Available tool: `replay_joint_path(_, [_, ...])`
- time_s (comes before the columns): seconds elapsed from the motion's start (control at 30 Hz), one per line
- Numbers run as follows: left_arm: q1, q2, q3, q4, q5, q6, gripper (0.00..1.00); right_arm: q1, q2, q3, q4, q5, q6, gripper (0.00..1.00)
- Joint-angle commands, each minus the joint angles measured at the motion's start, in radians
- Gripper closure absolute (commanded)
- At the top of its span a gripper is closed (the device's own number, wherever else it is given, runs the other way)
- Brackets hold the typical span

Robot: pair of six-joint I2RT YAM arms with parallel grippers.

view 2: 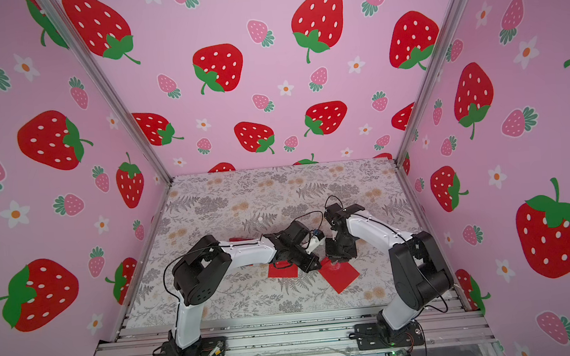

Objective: Seal the envelope with a glue stick
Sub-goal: Apply the envelope at the center of the board.

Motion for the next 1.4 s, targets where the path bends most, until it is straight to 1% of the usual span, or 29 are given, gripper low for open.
replay_joint_path(0.0, [-0.004, 0.003, -0.001, 0.006, 0.023, 0.002, 1.00, -0.008, 0.015, 0.026, -0.072, 0.046, -0.016, 1.00])
replay_joint_path(0.13, [-0.003, 0.003, -0.004, 0.008, 0.023, 0.003, 1.00, -0.041, 0.034, 0.050, -0.110, 0.113, -0.031, 1.00])
replay_joint_path(0.23, [-0.004, 0.001, -0.006, 0.008, 0.024, 0.003, 1.00, -0.046, 0.055, 0.068, -0.126, 0.111, -0.049, 1.00])
replay_joint_path(0.3, [-0.004, 0.003, -0.005, 0.010, 0.027, 0.004, 1.00, -0.047, 0.063, 0.074, -0.122, 0.052, -0.065, 1.00])
replay_joint_path(0.4, [-0.004, 0.005, -0.006, 0.011, 0.029, 0.003, 1.00, -0.046, 0.071, 0.069, -0.103, -0.079, -0.083, 1.00])
replay_joint_path(0.5, [-0.003, 0.005, -0.006, 0.013, 0.030, 0.003, 1.00, -0.047, 0.077, 0.065, -0.089, -0.167, -0.093, 1.00])
replay_joint_path(0.53, [-0.003, 0.005, -0.006, 0.014, 0.030, 0.004, 1.00, -0.047, 0.076, 0.063, -0.088, -0.177, -0.092, 1.00])
replay_joint_path(0.63, [-0.004, 0.005, -0.009, 0.016, 0.030, 0.004, 1.00, -0.049, 0.076, 0.069, -0.100, -0.155, -0.097, 1.00])
replay_joint_path(0.77, [-0.004, 0.008, -0.005, 0.014, 0.034, 0.003, 1.00, -0.054, 0.072, 0.077, -0.115, -0.174, -0.111, 1.00])
replay_joint_path(0.83, [-0.004, 0.010, -0.005, 0.014, 0.034, 0.004, 1.00, -0.054, 0.076, 0.080, -0.130, -0.134, -0.111, 1.00])
replay_joint_path(0.93, [-0.005, 0.008, -0.006, 0.016, 0.034, 0.002, 1.00, -0.054, 0.092, 0.090, -0.172, 0.037, -0.098, 1.00])
replay_joint_path(0.97, [-0.003, 0.008, -0.006, 0.016, 0.035, 0.002, 1.00, -0.060, 0.104, 0.096, -0.187, 0.064, -0.092, 1.00])
replay_joint_path(1.2, [-0.003, 0.005, -0.010, 0.017, 0.034, 0.001, 1.00, -0.056, 0.146, 0.123, -0.203, 0.158, -0.084, 1.00])
replay_joint_path(1.3, [-0.003, 0.007, -0.010, 0.015, 0.034, 0.003, 1.00, -0.050, 0.149, 0.128, -0.209, 0.170, -0.084, 1.00])
replay_joint_path(1.37, [-0.004, 0.007, -0.010, 0.017, 0.034, 0.004, 1.00, -0.047, 0.151, 0.129, -0.213, 0.152, -0.090, 1.00])
